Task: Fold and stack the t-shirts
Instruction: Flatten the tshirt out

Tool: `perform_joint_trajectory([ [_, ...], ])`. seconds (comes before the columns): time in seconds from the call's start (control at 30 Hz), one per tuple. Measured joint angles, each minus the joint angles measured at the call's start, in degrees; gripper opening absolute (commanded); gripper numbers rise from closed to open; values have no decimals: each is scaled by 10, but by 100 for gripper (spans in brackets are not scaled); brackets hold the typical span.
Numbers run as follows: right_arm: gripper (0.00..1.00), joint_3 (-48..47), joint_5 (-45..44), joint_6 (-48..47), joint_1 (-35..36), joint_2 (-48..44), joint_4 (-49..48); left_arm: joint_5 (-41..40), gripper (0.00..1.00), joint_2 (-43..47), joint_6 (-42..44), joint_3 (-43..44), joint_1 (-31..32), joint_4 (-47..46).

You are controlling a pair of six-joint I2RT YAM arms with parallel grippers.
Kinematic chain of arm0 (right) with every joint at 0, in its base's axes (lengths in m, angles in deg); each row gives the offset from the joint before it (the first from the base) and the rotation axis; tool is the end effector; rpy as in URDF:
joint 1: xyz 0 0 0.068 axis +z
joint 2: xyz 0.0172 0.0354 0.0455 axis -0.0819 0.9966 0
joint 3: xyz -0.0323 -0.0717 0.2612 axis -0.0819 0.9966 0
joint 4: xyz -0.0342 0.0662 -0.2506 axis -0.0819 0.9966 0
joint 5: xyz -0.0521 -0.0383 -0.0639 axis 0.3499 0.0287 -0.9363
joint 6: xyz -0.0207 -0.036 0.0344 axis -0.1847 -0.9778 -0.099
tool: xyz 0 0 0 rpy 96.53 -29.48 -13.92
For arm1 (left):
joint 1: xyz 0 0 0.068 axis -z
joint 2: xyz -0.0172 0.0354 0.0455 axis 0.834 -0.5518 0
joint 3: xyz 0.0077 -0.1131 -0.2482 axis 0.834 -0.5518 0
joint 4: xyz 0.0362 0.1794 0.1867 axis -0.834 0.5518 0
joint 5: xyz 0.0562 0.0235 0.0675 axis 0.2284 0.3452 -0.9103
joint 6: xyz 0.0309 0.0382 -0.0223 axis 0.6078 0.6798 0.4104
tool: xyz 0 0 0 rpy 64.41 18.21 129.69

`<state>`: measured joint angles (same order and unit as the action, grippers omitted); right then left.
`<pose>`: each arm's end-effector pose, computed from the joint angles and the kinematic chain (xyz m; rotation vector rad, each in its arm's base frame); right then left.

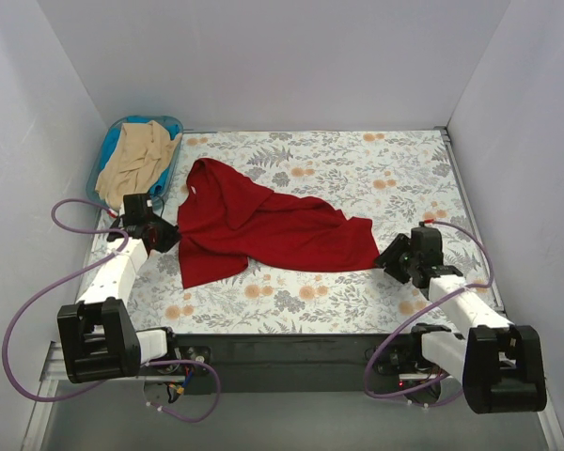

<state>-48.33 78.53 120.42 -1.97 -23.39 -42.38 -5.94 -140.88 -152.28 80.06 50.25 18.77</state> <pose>0.1870 0.0119 0.1544 0.7345 2.2927 0.4585 0.2403 0.0253 0.2159 -1.8881 1.8395 -0.5583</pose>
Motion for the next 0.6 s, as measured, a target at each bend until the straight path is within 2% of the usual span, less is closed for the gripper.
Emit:
perform_joint_trajectory([
  [0.17,53,-25,-54,0,61,47,-24,3,0,0,-1,-2,0,-1],
  [0.3,50,-30,-88,0,84,64,-40,4,0,0,-1,-2,0,-1],
  [0.4,39,-32,-104,0,86,79,-56,5,0,0,-1,-2,0,-1],
  [0.5,2,-44,-111,-6,86,104,-65,9,0,-1,-1,-2,0,-3],
  [0.6,1,-66,-108,-11,86,133,-59,17,0,-2,-1,-1,0,-4],
])
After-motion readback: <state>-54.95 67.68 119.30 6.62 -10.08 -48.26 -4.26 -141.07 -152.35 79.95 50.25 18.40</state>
